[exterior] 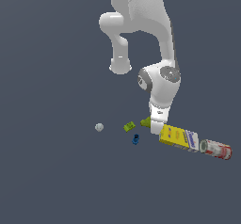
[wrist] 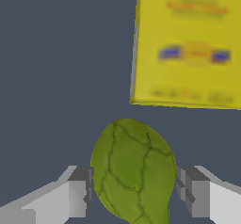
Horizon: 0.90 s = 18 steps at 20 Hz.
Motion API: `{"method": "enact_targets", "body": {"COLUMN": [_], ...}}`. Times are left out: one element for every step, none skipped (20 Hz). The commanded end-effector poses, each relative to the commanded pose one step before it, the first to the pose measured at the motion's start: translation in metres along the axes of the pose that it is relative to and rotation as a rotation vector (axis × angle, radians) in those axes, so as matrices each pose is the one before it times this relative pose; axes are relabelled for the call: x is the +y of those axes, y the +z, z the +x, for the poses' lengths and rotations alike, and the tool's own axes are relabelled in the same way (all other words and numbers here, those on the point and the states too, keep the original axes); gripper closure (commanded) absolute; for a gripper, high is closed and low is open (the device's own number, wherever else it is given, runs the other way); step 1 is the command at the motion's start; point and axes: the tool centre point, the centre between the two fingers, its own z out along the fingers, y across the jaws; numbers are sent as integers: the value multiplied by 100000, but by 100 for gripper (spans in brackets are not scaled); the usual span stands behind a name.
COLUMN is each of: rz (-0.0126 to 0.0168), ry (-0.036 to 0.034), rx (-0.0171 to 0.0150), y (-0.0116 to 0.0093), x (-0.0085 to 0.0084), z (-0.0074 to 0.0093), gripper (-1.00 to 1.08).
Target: Pick up a designated object from a clutter of objects.
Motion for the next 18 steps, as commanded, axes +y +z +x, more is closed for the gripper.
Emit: {"method": "enact_targets", "body": {"rz": [51, 0, 31, 0, 44, 32, 0, 64, 56, 47, 47, 58, 76, 49, 87, 89, 75, 94], "ry": [591, 0, 16, 0, 23, 16, 0, 33, 29, 24, 24, 30, 39, 25, 44, 45, 37, 46], "rx": [-131, 0, -34, 0, -48, -33, 0, -66, -56, -45, -44, -54, -68, -41, -69, -66, -50, -58], "y": [107, -104, -121, -187, -193, -245, -310, -302, -350, -398, -439, -471, -499, -559, -573, -612, -662, -691], "x": [160, -34, -42, -61, -67, -83, -102, -103, -118, -133, -146, -157, -167, -185, -190, -203, -219, -227], "z": [-342, -40, -61, -71, -95, -108, -118, -145, -159, -172, -187, -204, -221, -231, -251, -264, -275, -291], "gripper": [108, 108, 108, 108, 108, 108, 108, 108, 108, 108, 108, 108, 108, 108, 108, 108, 108, 108]}}
